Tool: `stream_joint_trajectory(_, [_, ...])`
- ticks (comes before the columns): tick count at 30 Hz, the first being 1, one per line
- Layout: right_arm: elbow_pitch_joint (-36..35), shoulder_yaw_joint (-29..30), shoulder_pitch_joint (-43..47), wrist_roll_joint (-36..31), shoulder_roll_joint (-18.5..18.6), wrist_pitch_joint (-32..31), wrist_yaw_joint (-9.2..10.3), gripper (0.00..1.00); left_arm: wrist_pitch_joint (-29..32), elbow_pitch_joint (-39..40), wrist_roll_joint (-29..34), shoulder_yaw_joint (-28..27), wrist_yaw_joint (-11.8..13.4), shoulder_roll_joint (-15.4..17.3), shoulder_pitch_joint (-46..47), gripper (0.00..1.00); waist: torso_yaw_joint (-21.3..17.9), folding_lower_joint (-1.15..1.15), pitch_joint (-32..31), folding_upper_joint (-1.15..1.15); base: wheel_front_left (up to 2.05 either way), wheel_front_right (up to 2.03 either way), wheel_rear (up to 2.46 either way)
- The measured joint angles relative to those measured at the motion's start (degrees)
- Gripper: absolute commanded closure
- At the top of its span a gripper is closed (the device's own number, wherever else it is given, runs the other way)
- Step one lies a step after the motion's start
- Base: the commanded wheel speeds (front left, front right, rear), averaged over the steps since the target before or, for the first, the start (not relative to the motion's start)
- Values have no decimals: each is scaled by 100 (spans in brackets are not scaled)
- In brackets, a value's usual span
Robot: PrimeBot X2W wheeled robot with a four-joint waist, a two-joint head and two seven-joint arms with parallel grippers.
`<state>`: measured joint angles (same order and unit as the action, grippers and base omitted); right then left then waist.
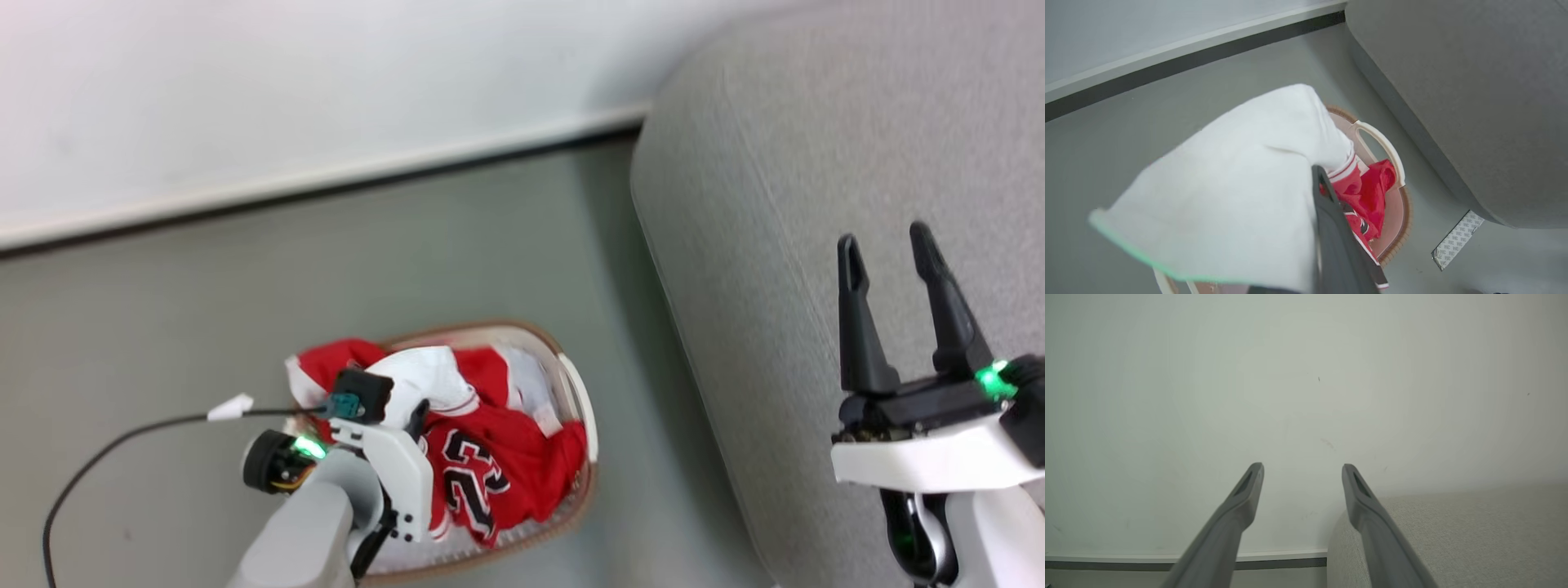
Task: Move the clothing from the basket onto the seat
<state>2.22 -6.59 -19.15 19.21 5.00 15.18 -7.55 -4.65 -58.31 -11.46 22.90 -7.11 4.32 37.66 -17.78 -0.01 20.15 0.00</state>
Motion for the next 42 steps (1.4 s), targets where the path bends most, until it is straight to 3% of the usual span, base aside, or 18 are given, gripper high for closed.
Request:
stream_joint_trajectory(14, [241,-187,512,21,318,0,0,0,-590,1170,-831,333,-42,-78,-537,100,526,-1,-1284,0,0,0,0])
stream_joint_trajectory(21, [321,-279,678,64,371,0,0,0,-328,2396,-1147,331,-38,226,-595,100,760,0,-1723,0,0,0,0])
stream_joint_trajectory(33, [396,-493,942,192,300,0,0,0,386,4543,-1445,36,316,495,-648,100,821,0,-2112,0,0,0,0])
stream_joint_trajectory(42, [325,-650,982,249,313,0,0,0,722,5420,-1502,-120,569,635,-616,100,723,1,-2125,0,0,0,0])
